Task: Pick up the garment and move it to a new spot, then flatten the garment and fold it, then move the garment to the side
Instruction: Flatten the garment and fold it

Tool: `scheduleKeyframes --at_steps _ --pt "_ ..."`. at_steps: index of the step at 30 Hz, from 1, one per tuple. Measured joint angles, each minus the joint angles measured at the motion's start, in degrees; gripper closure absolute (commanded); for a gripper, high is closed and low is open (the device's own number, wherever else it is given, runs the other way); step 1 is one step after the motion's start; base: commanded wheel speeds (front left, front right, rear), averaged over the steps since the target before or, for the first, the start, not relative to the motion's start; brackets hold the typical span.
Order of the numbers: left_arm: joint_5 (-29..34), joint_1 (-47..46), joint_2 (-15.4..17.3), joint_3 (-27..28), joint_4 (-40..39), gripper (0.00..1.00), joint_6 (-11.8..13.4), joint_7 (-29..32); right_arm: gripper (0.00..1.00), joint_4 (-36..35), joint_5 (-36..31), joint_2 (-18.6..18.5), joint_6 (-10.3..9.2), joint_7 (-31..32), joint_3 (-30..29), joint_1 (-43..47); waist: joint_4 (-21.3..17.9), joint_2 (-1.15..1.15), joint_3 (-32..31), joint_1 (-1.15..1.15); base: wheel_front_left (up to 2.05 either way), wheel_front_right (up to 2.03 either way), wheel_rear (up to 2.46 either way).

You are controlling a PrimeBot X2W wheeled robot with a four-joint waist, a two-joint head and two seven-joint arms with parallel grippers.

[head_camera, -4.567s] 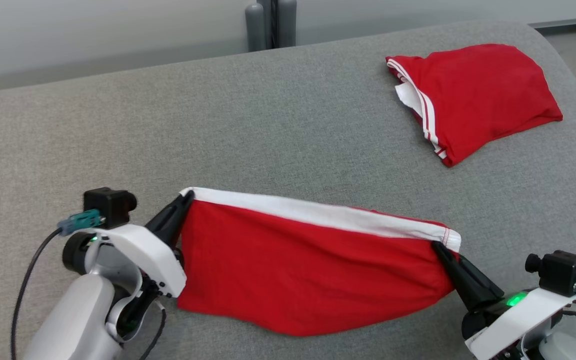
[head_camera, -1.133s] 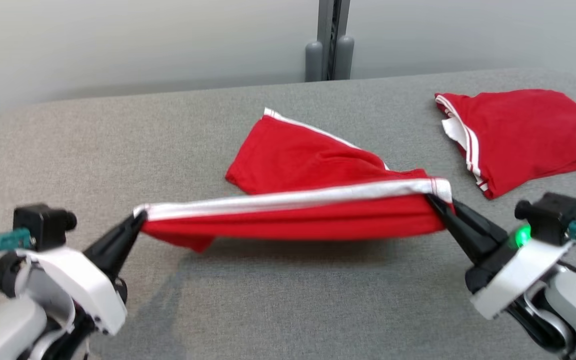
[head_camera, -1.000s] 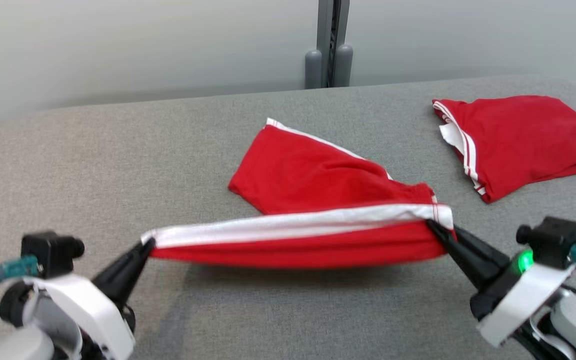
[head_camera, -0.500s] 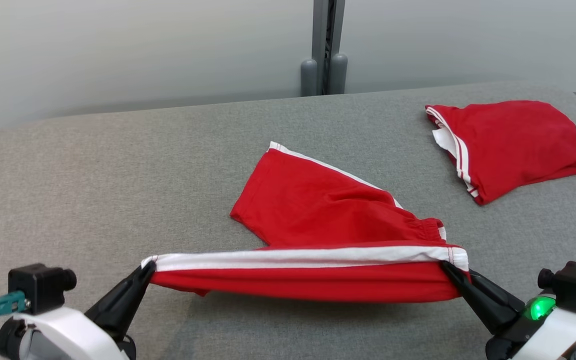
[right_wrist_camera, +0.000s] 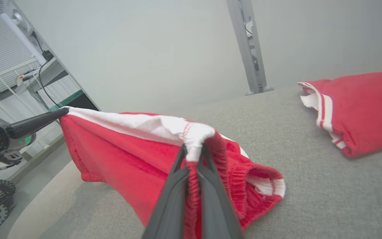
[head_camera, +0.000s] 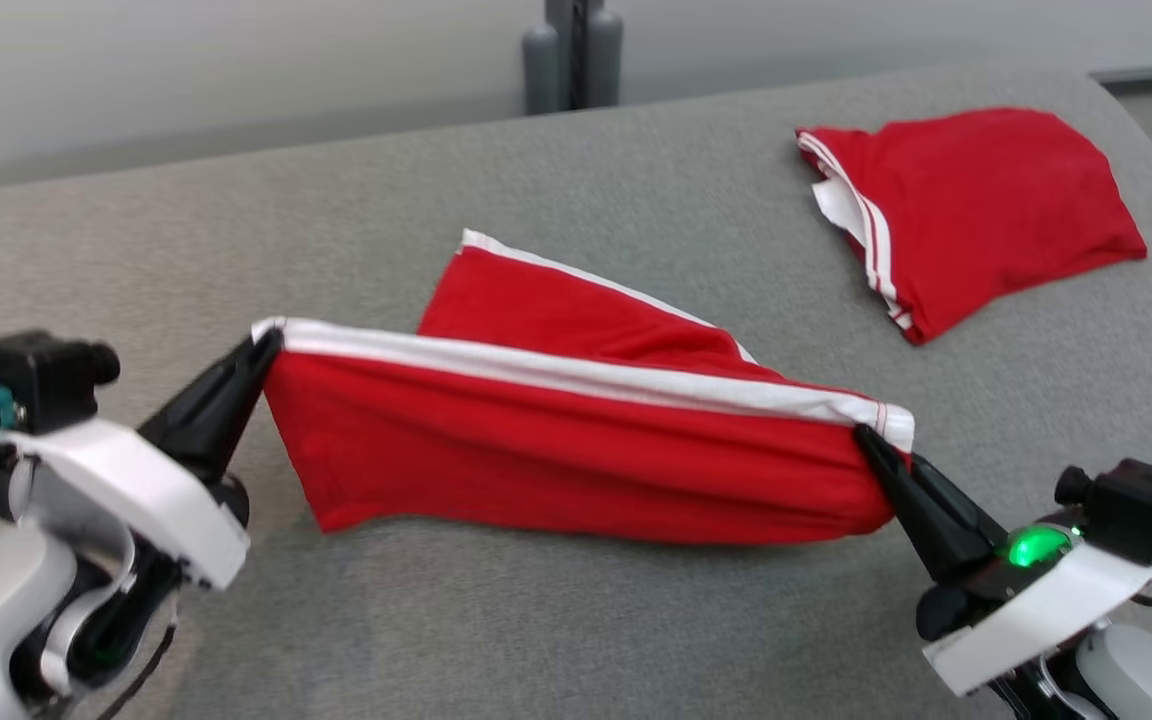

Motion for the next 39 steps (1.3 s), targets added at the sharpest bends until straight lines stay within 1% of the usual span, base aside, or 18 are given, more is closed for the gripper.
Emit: scheduleKeyframes --at_steps 5,10,14,15,16,17,19,20,25,33,34,35,36,37,39 --pt "3.2 -6.0 -4.1 -0.9 6.1 1.00 -2.0 0.9 1.00 1.5 -0.2 4.0 0.00 0.0 -3.0 -0.9 -2.4 0.00 3.7 0.00 0.00 0.00 0.00" --pt "5.7 -11.6 -9.1 -1.6 13.5 1.00 -3.7 0.6 1.00 2.8 -1.0 7.1 0.00 0.0 -5.9 -2.2 -4.4 0.00 7.3 0.00 0.00 0.00 0.00" --pt "5.4 -15.0 -12.5 -1.3 21.2 1.00 -6.7 0.2 1.00 4.4 -2.2 9.0 0.00 0.0 -7.0 -3.6 -5.8 0.00 9.9 0.00 0.00 0.00 0.00" --pt "5.6 -16.0 -13.2 -1.5 23.6 1.00 -7.4 0.4 1.00 5.0 -2.6 9.3 0.00 0.0 -7.1 -4.0 -6.1 0.00 10.5 0.00 0.00 0.00 0.00" --pt "5.6 -16.0 -13.2 -1.5 23.6 1.00 -7.4 0.4 1.00 5.0 -2.6 9.3 0.00 0.0 -7.1 -4.0 -6.1 0.00 10.5 0.00 0.00 0.00 0.00" --pt "6.0 -18.0 -14.7 -1.9 27.7 1.00 -8.7 0.9 1.00 5.8 -3.0 10.0 0.00 0.0 -7.2 -4.8 -6.6 0.00 11.5 0.00 0.00 0.00 0.00" --pt "6.3 -20.0 -16.2 -2.4 31.7 1.00 -10.1 1.6 1.00 6.1 -3.1 10.7 0.00 0.0 -7.2 -5.6 -7.0 0.00 12.5 0.00 0.00 0.00 0.00" --pt "6.3 -20.0 -16.2 -2.4 31.7 1.00 -10.1 1.6 1.00 6.1 -3.1 10.7 0.00 0.0 -7.2 -5.6 -7.0 0.00 12.5 0.00 0.00 0.00 0.00" --pt "7.0 -24.3 -20.0 -3.3 40.2 1.00 -12.6 2.4 1.00 7.5 -3.4 12.2 0.00 0.0 -7.2 -7.5 -8.0 0.00 14.7 0.00 0.00 0.00 0.00" --pt "8.3 -28.3 -23.9 -4.4 50.3 1.00 -14.9 2.5 1.00 10.7 -3.4 13.4 0.00 0.0 -5.9 -10.2 -9.2 0.00 16.7 0.00 0.00 0.00 0.00" --pt "8.3 -28.5 -24.3 -4.5 51.1 0.92 -15.2 2.5 1.00 11.3 -3.2 13.5 0.00 0.0 -5.4 -10.6 -9.2 0.00 16.7 0.00 0.00 0.00 0.00" --pt "8.3 -28.6 -24.7 -4.6 52.1 0.76 -15.6 2.4 0.97 11.7 -3.0 13.6 0.00 0.0 -5.1 -10.8 -9.2 0.00 16.7 0.00 0.00 0.00 0.00" --pt "8.3 -28.6 -25.0 -4.6 52.7 0.26 -15.9 2.3 0.88 12.1 -2.8 13.6 0.00 0.0 -5.0 -11.1 -9.2 0.00 16.6 0.00 0.00 0.00 0.00" --pt "8.2 -28.6 -25.3 -4.7 53.3 0.00 -16.4 2.0 0.82 12.6 -2.6 13.6 0.00 0.0 -4.8 -11.3 -9.2 0.00 16.5 0.00 0.00 0.00 0.00" --pt "8.1 -28.9 -26.1 -4.9 54.2 0.00 -17.1 1.8 0.79 13.5 -2.3 13.6 0.00 0.0 -4.3 -11.3 -9.1 0.00 16.3 0.00 0.00 0.00 0.00"
